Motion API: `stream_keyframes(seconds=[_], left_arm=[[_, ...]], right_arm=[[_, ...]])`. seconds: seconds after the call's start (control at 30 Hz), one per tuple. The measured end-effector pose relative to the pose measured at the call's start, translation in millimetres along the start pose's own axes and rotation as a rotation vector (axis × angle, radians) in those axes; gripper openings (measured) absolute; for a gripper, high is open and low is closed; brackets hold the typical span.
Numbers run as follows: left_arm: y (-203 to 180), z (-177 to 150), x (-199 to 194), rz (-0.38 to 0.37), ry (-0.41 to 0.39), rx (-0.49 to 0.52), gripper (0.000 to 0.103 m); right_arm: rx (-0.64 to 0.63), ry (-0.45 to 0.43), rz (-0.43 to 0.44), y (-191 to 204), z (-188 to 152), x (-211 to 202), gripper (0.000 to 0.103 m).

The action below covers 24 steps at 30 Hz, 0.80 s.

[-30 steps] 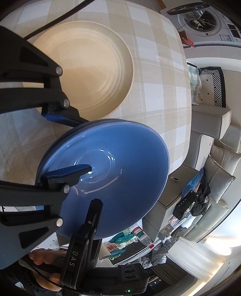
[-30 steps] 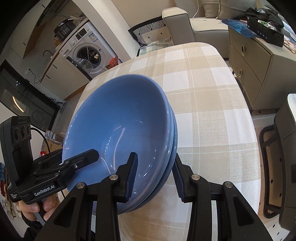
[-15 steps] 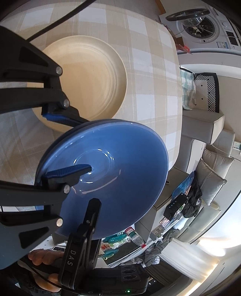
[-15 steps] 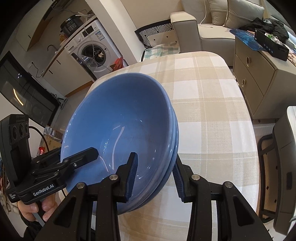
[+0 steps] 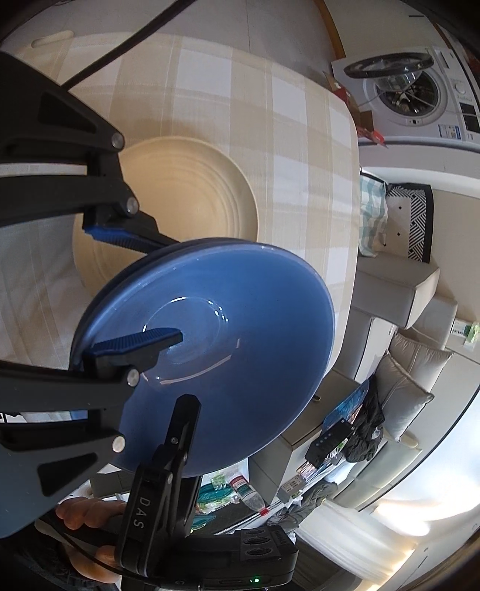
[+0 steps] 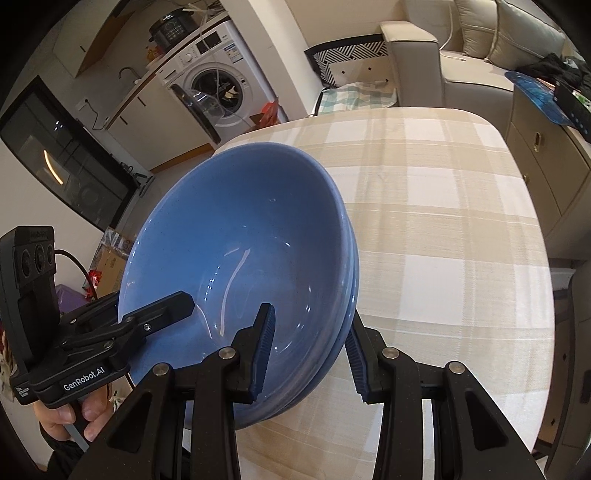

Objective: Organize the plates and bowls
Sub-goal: 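Lift the nested bowls with both grippers and lower them onto the cream plates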

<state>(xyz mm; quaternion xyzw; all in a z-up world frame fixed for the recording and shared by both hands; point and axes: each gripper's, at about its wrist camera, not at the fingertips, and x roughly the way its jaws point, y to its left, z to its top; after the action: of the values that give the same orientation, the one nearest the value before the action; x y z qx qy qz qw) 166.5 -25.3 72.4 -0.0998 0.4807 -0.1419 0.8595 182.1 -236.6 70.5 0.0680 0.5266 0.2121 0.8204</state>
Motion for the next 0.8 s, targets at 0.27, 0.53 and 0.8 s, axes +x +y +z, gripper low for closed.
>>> stream_keyframes(seconds=[0.27, 0.53, 0.8], left_arm=[[32, -5, -7, 0.039, -0.006, -0.043, 0.038], [54, -11, -1, 0.05, 0.011, -0.07, 0.038], [62, -15, 8, 0.062, 0.021, -0.082, 0.038]], right_arm=[[-0.034, 0.037, 0.033, 28, 7, 29, 0.038], [-0.046, 0.07, 0.039, 39, 12, 52, 0.038], [-0.053, 0.096, 0.032, 43, 15, 71, 0.038]])
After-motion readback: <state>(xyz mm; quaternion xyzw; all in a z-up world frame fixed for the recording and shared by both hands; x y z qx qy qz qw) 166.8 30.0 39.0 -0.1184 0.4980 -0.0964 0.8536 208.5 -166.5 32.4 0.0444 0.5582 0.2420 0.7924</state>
